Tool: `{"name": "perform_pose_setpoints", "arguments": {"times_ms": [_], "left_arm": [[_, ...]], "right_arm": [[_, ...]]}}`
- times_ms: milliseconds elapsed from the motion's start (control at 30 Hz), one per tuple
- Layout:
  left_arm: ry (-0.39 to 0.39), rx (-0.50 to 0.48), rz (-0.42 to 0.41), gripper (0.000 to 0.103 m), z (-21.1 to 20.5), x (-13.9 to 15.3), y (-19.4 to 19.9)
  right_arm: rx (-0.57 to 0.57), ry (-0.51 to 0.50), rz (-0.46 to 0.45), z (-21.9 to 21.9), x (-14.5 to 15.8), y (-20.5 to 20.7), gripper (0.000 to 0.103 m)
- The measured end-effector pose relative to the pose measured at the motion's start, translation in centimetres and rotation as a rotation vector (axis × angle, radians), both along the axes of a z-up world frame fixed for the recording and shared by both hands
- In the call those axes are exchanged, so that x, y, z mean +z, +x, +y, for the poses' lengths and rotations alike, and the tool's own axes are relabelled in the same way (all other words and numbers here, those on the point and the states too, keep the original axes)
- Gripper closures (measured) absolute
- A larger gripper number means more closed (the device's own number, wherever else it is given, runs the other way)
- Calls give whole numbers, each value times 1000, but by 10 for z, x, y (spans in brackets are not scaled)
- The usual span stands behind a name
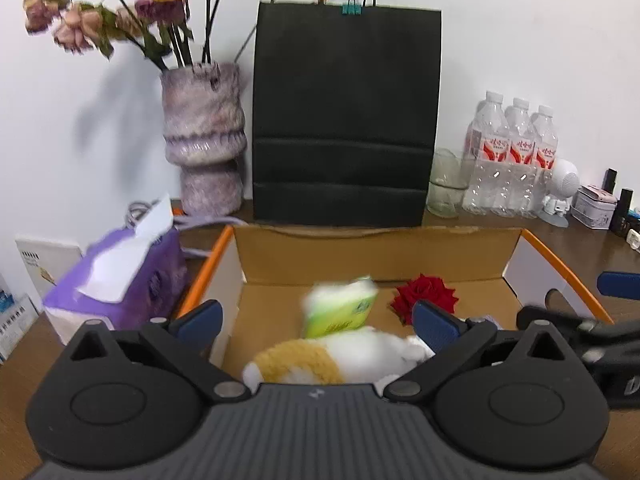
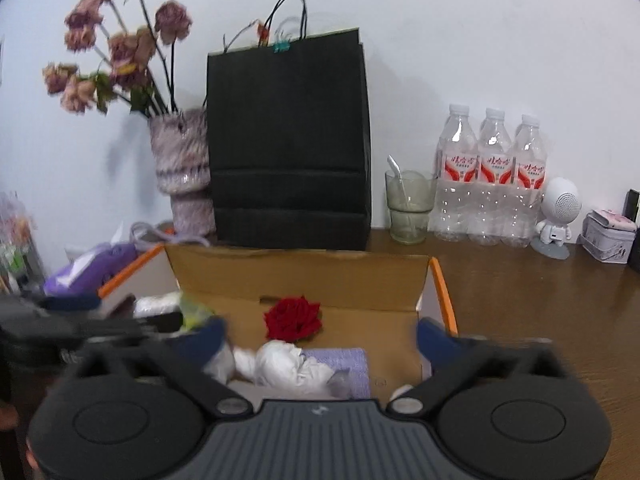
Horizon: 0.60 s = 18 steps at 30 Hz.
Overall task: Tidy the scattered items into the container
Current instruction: 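Carry the tissue pack and clear item into the box and release both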
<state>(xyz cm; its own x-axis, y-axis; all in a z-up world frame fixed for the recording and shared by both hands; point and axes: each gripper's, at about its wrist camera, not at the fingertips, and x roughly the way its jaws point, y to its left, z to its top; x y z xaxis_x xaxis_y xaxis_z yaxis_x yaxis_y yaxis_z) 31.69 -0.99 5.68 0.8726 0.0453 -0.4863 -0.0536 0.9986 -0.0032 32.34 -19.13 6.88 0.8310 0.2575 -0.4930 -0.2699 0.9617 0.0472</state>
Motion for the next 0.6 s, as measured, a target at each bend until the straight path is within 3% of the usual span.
{"name": "perform_pose_setpoints", "arguments": {"times_ms": [600], "left_arm": [[-20, -19, -20, 0, -2, 5, -4]], "right_arm": [[-20, -16, 2, -1, 2, -2, 0]]}}
